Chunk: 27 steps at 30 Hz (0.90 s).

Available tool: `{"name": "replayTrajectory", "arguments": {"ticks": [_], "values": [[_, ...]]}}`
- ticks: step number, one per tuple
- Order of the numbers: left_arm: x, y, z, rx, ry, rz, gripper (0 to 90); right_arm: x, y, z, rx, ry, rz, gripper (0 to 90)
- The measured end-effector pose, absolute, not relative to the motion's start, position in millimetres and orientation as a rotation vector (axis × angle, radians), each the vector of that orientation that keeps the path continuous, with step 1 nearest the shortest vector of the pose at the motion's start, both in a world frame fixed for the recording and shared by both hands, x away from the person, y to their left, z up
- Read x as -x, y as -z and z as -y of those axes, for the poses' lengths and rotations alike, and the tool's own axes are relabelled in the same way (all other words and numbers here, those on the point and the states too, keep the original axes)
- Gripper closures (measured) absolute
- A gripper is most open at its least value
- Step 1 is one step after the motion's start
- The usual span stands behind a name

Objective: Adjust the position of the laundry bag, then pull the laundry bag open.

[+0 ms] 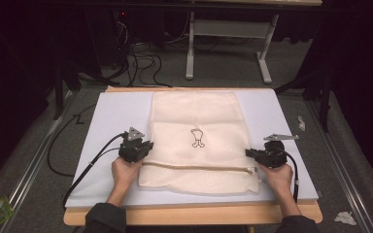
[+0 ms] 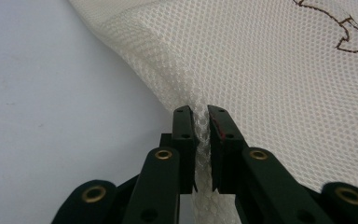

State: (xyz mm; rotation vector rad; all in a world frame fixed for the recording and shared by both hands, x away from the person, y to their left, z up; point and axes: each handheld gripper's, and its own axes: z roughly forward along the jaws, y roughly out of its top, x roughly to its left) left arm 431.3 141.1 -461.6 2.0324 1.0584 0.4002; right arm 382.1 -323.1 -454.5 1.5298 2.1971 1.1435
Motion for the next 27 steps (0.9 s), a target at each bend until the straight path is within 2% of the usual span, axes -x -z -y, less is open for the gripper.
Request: {"name": "replayTrajectory", "arguments": {"ticks": [7,9,18,21,27], "values": [[-432,460,-144,-2.032,-0.396,-1.068,79.6,-381,459,321,-1.531,-1.150,-2.202,85.1],[-431,462,-145,-2.024,-0.409,-1.069,76.2,-381,463,321,-1.546,-1.137,-2.215,82.8],[-426,460,-151,-1.991,-0.438,-1.078,61.5,-379,466,320,-1.534,-1.133,-2.184,67.7],[-418,458,-151,-1.976,-0.472,-1.052,56.9,-376,465,323,-1.535,-1.133,-2.140,58.8],[-403,460,-145,-1.959,-0.477,-0.999,53.7,-372,464,323,-1.504,-1.103,-2.100,53.1]]}}
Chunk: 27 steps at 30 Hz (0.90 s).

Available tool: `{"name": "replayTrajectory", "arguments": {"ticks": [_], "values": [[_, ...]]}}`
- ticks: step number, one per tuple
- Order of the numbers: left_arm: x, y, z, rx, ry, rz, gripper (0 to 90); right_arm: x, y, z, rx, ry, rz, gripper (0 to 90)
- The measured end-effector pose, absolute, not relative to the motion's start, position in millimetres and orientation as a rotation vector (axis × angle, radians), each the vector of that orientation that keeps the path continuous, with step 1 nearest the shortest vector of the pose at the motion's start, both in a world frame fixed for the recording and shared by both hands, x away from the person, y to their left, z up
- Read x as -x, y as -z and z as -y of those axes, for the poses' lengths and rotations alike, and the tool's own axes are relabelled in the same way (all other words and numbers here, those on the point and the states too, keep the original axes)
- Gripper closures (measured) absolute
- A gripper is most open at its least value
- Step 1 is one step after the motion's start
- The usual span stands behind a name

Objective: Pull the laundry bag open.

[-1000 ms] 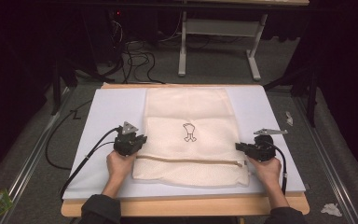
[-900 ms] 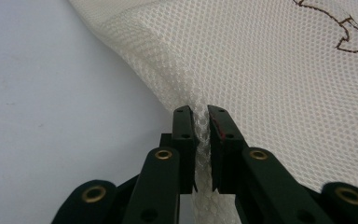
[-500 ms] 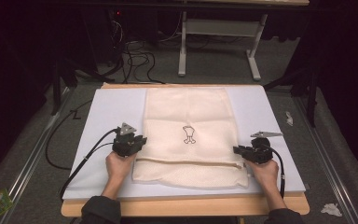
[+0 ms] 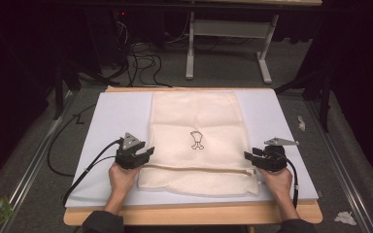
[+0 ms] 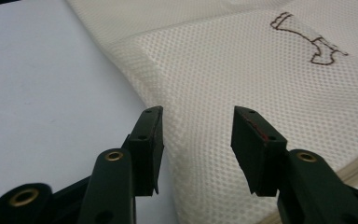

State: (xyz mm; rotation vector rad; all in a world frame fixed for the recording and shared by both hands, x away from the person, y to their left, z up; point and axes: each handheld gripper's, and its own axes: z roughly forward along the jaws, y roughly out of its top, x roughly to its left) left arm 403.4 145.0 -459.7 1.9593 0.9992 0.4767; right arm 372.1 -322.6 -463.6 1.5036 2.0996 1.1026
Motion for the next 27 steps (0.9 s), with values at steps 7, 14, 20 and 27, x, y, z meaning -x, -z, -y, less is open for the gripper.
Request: {"name": "replayTrajectory", "arguments": {"ticks": [7,14,20,27], "values": [[-397,462,-131,-1.960,-0.444,-0.943,51.6,-367,463,324,-1.531,-1.110,-2.096,48.9],[-392,467,-115,-1.947,-0.411,-0.900,50.9,-359,463,319,-1.581,-1.096,-2.137,46.2],[-395,474,-110,-1.964,-0.404,-0.916,50.0,-360,472,313,-1.602,-1.077,-2.170,44.6],[-398,479,-109,-1.979,-0.392,-0.935,49.8,-360,471,305,-1.584,-1.081,-2.209,45.1]]}}
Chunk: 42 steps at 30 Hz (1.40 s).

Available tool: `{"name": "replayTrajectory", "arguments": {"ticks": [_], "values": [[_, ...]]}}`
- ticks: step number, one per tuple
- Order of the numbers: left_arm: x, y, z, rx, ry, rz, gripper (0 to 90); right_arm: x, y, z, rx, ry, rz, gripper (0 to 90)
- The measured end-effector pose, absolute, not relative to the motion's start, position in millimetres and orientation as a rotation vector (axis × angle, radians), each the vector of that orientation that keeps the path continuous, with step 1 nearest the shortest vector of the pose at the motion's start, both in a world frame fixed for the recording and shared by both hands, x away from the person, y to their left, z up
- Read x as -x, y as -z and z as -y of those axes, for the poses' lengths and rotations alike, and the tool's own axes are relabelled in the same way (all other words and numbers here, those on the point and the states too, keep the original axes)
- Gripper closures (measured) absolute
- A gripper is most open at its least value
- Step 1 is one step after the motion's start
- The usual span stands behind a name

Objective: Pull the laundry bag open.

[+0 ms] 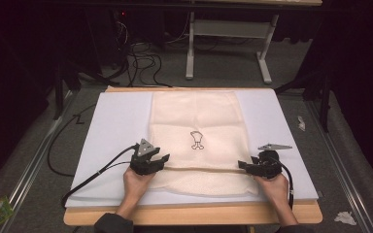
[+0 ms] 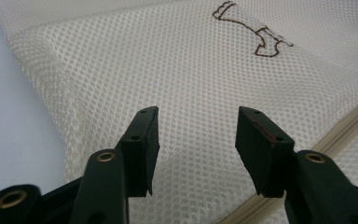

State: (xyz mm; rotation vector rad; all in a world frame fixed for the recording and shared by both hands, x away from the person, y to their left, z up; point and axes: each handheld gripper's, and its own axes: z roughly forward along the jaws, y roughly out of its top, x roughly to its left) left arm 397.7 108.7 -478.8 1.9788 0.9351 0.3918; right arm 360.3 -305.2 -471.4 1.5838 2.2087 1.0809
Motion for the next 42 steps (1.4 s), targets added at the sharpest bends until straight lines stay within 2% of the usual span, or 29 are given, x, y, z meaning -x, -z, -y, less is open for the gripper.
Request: {"name": "replayTrajectory", "arguments": {"ticks": [3,12,16,19,21,22,23,32,42], "values": [[-399,482,-107,-1.979,-0.384,-0.942,49.8,-354,469,306,-1.554,-1.068,-2.230,53.0],[-403,484,-107,-1.999,-0.353,-0.968,49.1,-358,470,302,-1.565,-1.086,-2.272,53.5],[-403,484,-106,-2.001,-0.350,-0.967,48.5,-365,469,296,-1.555,-1.100,-2.309,56.4],[-402,484,-106,-2.002,-0.353,-0.966,48.3,-366,469,295,-1.543,-1.067,-2.319,69.0],[-402,484,-106,-2.001,-0.354,-0.967,48.1,-366,469,297,-1.515,-1.043,-2.330,81.5],[-402,484,-106,-2.001,-0.357,-0.967,48.1,-366,469,297,-1.515,-1.043,-2.330,81.5],[-402,484,-106,-2.001,-0.357,-0.967,48.0,-367,468,298,-1.497,-1.049,-2.340,85.8],[-403,484,-107,-2.000,-0.340,-0.967,47.9,-366,449,299,-1.431,-1.104,-2.309,87.2],[-406,485,-107,-2.011,-0.319,-0.981,49.0,-374,426,280,-1.326,-1.072,-2.350,87.2]]}}
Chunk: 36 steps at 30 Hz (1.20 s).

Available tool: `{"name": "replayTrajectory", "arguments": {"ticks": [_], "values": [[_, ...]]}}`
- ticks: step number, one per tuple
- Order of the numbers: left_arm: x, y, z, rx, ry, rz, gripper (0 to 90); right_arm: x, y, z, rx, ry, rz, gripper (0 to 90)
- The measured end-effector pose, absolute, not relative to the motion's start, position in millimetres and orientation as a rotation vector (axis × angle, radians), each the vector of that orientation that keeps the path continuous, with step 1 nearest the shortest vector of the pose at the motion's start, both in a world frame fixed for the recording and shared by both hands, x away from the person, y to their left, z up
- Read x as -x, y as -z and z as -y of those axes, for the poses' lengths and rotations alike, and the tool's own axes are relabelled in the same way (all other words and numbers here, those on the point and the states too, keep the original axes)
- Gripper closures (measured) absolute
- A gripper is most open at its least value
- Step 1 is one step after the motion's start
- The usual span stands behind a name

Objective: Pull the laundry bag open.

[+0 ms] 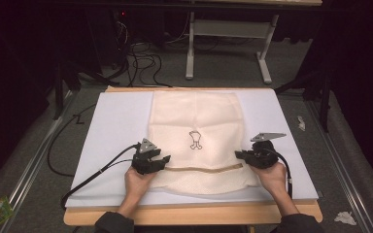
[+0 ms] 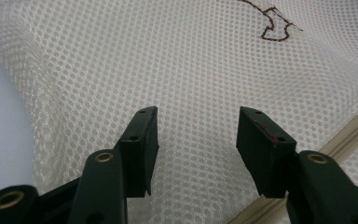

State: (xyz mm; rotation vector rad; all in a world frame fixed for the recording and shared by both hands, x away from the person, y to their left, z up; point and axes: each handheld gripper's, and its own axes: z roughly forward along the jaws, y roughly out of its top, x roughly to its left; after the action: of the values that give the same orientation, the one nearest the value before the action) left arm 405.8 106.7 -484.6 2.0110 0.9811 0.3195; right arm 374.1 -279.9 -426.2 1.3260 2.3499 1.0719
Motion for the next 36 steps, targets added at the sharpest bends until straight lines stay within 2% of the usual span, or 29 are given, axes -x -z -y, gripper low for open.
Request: {"name": "replayTrajectory", "arguments": {"ticks": [16,36], "values": [[-396,464,-101,-1.980,-0.321,-0.878,50.6,-374,408,274,-1.272,-1.090,-2.334,87.3],[-383,444,-38,-2.035,-0.203,-0.698,57.3,-375,405,273,-1.288,-1.196,-2.306,87.3]]}}
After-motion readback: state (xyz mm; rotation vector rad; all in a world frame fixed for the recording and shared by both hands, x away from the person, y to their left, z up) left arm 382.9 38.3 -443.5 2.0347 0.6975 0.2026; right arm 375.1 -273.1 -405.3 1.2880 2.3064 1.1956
